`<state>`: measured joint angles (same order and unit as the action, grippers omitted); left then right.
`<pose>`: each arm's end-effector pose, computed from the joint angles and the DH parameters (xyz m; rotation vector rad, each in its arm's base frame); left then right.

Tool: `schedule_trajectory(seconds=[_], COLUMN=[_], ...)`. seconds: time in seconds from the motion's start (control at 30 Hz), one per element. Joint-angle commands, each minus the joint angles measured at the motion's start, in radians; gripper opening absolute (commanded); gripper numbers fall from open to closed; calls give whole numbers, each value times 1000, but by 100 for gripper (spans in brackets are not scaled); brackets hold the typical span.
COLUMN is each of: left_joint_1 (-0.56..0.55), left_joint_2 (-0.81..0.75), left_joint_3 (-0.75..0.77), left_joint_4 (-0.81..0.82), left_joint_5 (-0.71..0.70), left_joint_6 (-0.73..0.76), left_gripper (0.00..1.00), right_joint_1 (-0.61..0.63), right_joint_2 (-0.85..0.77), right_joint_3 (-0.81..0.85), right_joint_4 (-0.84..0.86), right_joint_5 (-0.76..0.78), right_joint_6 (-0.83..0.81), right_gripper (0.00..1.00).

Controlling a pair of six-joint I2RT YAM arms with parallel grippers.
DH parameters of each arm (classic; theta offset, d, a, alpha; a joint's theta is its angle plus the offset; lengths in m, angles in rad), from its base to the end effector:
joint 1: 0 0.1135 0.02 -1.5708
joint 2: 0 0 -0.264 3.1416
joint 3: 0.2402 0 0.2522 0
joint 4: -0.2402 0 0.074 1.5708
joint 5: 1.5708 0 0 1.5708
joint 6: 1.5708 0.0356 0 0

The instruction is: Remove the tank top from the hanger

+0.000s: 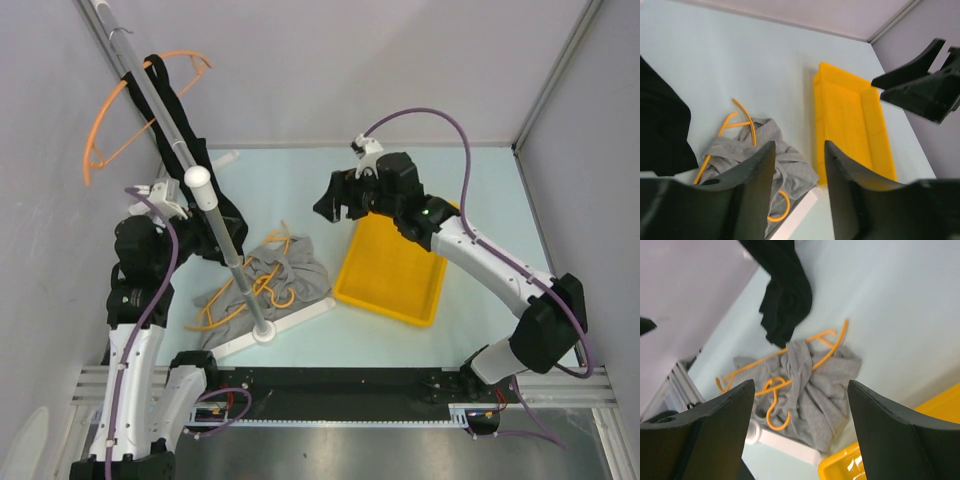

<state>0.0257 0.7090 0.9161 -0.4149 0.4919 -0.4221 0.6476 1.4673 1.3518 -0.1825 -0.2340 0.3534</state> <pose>0.1505 -0.0130 0.3727 -0.0417 1.8101 -0.7200 0.2716 0.2158 0.3756 -0.4545 1.9089 0.8948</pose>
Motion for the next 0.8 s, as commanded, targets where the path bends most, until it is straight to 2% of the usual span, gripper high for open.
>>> schedule_trajectory(seconds=[0.0,0.07,0.17,0.33,0.4,0.47,0.77], left_joint_1=[2,2,2,0,-1,-1,-3], left_joint_2=[49,92,115,49,52,58,38], left_joint_3=[-49,-77,-134,-187,-187,-195,-183], left_joint_4=[-44,-105,-108,-41,-41,-36,-39], left_joint_5=[-36,-59,-76,-107,-116,-104,-90], left_joint_6=[-32,-43,-87,-144,-141,-150,-129], left_gripper=[53,53,52,52,52,50,50], right_joint_1=[49,61,92,254,290,340,420], right_joint_2=[50,71,152,169,169,179,229], right_joint_3=[-77,-98,-102,-282,-379,-428,-559], right_joint_4=[36,75,84,287,406,509,643], right_joint_5=[-83,-139,-198,-78,19,120,318], right_joint_6=[1,44,198,464,556,674,853], right_gripper=[80,78,66,68,59,44,47])
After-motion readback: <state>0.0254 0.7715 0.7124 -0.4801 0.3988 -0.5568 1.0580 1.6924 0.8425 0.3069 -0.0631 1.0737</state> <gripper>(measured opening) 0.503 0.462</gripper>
